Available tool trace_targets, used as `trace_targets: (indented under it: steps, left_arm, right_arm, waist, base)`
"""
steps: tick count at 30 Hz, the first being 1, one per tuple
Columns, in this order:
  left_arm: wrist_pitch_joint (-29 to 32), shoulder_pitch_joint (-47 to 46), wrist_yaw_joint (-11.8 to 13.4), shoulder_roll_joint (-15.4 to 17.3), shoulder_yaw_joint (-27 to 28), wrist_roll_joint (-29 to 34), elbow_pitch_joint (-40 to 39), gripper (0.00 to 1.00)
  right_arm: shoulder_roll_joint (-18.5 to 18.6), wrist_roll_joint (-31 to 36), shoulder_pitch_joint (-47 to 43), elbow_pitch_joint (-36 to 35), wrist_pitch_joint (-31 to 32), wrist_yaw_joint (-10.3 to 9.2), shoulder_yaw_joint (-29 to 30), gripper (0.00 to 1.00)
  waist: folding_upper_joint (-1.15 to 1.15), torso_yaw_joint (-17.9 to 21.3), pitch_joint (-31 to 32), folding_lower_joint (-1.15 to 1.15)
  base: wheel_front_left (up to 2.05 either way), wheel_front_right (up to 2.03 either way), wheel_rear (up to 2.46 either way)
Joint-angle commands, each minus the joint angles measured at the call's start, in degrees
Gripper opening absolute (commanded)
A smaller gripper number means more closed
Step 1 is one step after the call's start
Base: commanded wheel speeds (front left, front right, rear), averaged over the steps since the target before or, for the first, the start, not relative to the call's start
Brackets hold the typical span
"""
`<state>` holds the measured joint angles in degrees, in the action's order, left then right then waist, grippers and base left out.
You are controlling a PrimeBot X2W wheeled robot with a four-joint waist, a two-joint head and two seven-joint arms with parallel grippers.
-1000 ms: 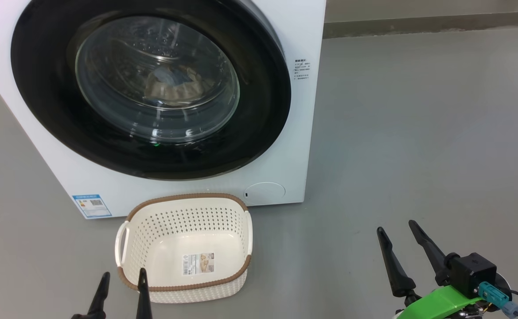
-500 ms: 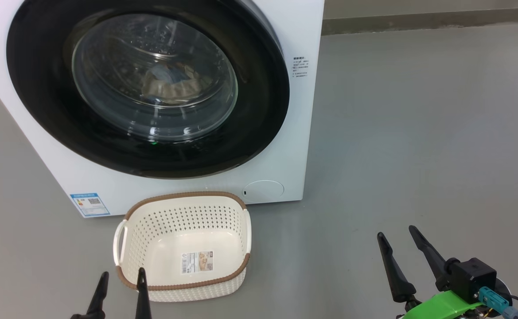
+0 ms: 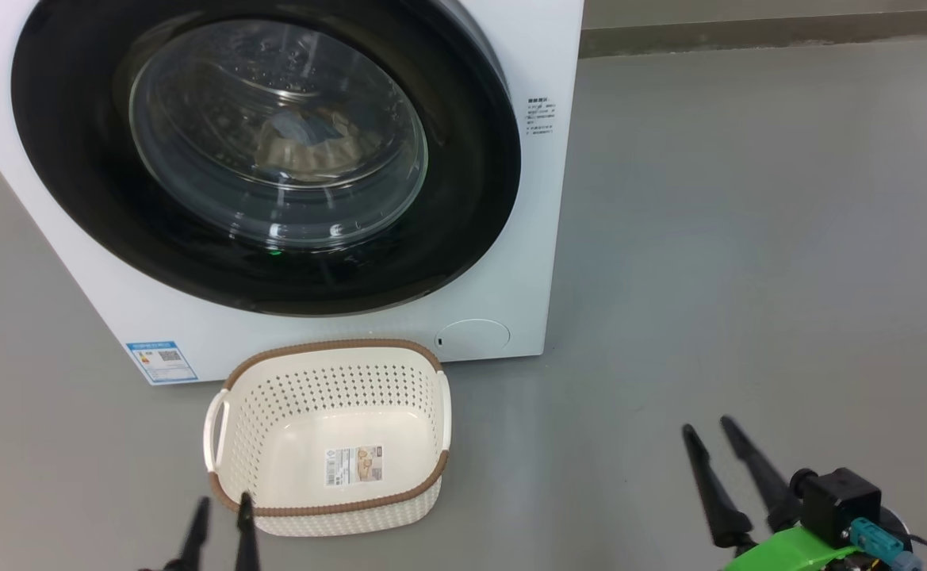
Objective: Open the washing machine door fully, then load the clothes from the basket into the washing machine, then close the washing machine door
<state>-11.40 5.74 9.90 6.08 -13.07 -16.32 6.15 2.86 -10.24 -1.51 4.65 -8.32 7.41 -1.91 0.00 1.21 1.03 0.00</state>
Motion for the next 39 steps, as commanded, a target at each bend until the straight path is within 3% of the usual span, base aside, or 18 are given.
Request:
trace_targets:
  steps: [1,11,16,39]
  left_arm:
    - [0.1,0.2,0.0,-0.3,-0.1,-0.1,0.7,0.00]
    - [0.8,0.6,-0.9,-1.1,0.5,-4.3,2.9,0.00]
    - [1.4,0.0,-1.6,-1.1,1.1,-7.5,3.2,0.00]
    - [4.1,-2.4,-4.7,-1.0,4.1,-21.3,4.4,0.00]
  right_arm:
    - [0.0,-0.1,-0.1,0.8,0.0,0.00,0.0,0.00]
    - [0.3,-4.8,-0.9,3.5,0.5,0.00,0.1,0.00]
    - [0.4,-8.3,-0.5,3.9,0.9,0.01,0.1,0.00]
    - [1.0,-23.4,1.1,4.9,2.8,0.02,0.8,0.00]
  waist:
    - [0.00,0.0,0.0,0.00]
    - [0.00,-0.1,0.1,0.14]
    - [0.00,-0.1,-0.1,0.01]
    - [0.00,-0.3,-0.3,0.00]
  base:
    - [0.00,0.00,0.00]
    - [0.00,0.00,0.00]
    - [0.00,0.00,0.00]
    - [0.00,0.00,0.00]
